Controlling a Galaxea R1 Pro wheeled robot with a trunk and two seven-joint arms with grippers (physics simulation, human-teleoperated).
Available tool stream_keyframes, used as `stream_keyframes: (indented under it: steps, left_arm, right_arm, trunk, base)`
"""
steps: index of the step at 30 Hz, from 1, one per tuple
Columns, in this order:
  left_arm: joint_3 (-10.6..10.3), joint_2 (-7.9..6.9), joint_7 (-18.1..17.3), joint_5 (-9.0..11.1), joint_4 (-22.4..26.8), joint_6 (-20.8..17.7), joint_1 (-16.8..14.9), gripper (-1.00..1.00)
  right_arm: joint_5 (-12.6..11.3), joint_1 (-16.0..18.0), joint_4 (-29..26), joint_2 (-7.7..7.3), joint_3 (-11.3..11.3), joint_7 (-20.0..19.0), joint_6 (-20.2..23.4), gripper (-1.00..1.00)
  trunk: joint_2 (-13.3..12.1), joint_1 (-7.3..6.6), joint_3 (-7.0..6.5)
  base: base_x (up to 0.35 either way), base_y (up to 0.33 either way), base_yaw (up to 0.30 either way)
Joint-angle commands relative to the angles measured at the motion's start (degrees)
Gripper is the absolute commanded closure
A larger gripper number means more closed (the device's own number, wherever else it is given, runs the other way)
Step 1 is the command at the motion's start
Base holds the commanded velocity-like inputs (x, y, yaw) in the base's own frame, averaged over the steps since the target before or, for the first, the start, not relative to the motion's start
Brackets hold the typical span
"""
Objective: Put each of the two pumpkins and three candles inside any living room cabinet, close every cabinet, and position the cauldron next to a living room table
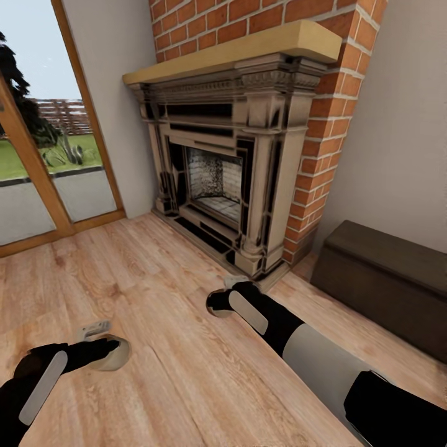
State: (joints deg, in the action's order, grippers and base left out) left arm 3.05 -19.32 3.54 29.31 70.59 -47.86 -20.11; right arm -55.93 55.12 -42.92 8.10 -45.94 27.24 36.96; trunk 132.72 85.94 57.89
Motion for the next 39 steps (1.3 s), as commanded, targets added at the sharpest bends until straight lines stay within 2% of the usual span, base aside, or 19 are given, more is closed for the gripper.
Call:
stream_keyframes:
  steps: [1, 39]
  left_arm:
    - [0.06, -0.02, 0.33, 0.49, 0.08, -0.22, -0.02, 1.00]
    - [0.04, -0.02, 0.33, 0.49, -0.01, -0.22, -0.02, 1.00]
  right_arm:
    - [-0.58, 0.08, -0.06, -0.01, -0.20, 0.53, -0.05, 1.00]
    - [-0.50, 0.08, -0.07, -0.01, -0.20, 0.53, -0.19, 1.00]
  trunk:
    - [0.03, -0.01, 0.13]
    - [0.03, -0.01, 2.83]
  base:
    - [0.000, 0.000, -0.191]
    - [0.000, 0.000, -0.196]
